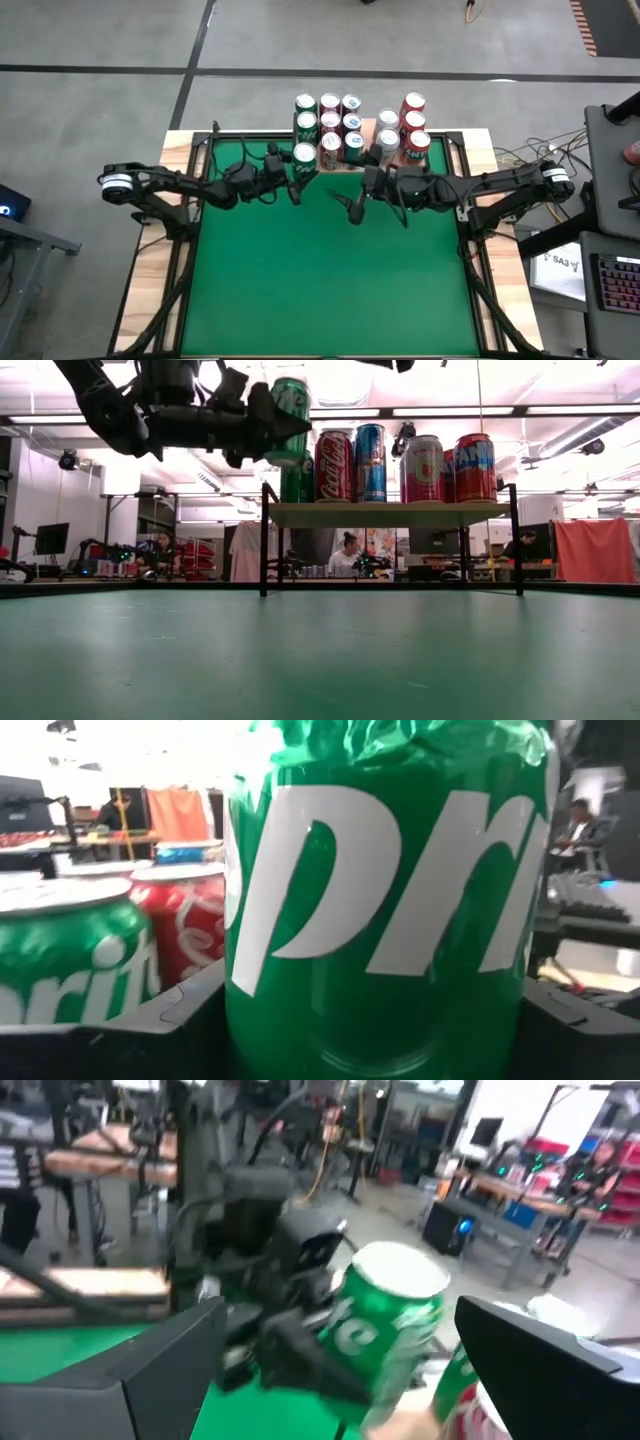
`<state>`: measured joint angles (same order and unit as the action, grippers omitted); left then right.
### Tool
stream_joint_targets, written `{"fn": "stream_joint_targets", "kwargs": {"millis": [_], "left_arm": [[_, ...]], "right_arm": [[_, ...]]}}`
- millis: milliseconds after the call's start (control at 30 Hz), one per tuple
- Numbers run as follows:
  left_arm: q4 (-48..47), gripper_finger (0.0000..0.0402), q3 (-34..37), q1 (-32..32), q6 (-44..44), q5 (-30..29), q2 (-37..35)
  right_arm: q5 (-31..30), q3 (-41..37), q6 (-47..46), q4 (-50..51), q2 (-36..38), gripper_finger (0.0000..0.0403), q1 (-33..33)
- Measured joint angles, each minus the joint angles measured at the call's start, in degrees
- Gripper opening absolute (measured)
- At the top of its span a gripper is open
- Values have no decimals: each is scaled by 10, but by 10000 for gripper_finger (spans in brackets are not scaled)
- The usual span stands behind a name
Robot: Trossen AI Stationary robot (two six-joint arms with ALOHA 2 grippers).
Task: Place canned beverage on shelf
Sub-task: Put the green soda can aligned with the green soda can on the shelf
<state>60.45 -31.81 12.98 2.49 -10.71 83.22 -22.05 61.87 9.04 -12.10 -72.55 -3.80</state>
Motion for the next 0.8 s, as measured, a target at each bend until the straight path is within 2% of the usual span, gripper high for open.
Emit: {"fn": "stream_joint_targets", "kwargs": {"millis": [167,300,400,800], "left_arm": [[15,285,-3,-16,9,12,0],[21,285,-4,-20,16,13,0],[31,285,-4,-20,17,12,-1],[42,286,-4,-20,29,9,-9]], "right_arm": [[3,31,6,-6,-6,384,16],[62,63,6,6,-29,384,34],[81,97,-2,37,-52,384,50],[84,256,-5,197,-161,384,98]]}}
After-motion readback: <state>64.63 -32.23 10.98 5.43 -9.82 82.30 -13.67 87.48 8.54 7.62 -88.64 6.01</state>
